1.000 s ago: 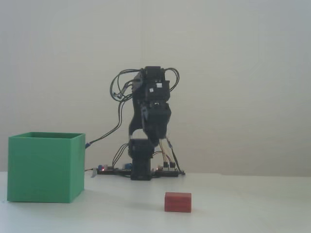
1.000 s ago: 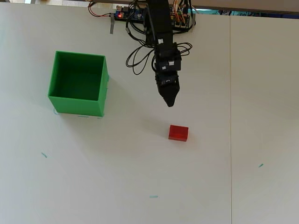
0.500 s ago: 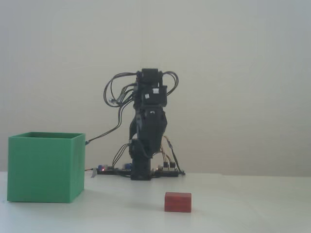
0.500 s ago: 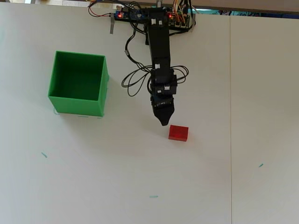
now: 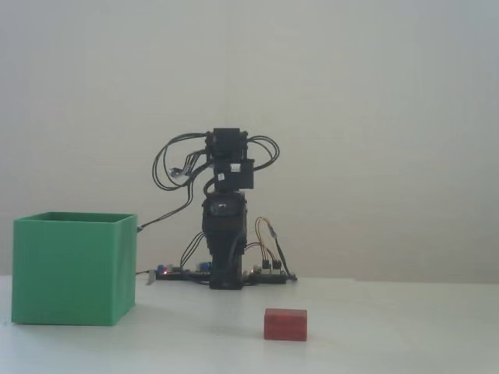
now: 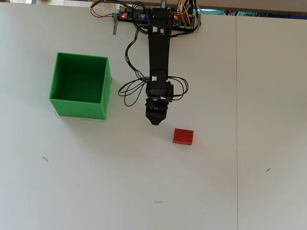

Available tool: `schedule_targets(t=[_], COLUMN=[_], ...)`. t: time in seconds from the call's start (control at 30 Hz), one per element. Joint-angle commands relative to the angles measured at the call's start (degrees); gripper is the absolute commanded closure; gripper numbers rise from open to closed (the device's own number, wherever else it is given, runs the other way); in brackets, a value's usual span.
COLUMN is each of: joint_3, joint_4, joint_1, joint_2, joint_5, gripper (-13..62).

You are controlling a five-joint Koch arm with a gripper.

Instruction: Grasp a red block and put it in the green bin.

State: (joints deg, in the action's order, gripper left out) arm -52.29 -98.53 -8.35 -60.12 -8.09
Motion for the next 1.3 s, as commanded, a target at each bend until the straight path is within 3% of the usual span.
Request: schedule_targets(t=[0.0, 0.53, 1.27], joint_3=[4.3, 13.6, 22.9], joint_4=[-3.0, -2.5, -1.4], joint_1=[-0.5, 4.5, -10.9], joint_2=[-1.5, 8.6, 14.8], joint_5=[-1.2, -1.1, -3.8], gripper=[14.7, 14.0, 14.1])
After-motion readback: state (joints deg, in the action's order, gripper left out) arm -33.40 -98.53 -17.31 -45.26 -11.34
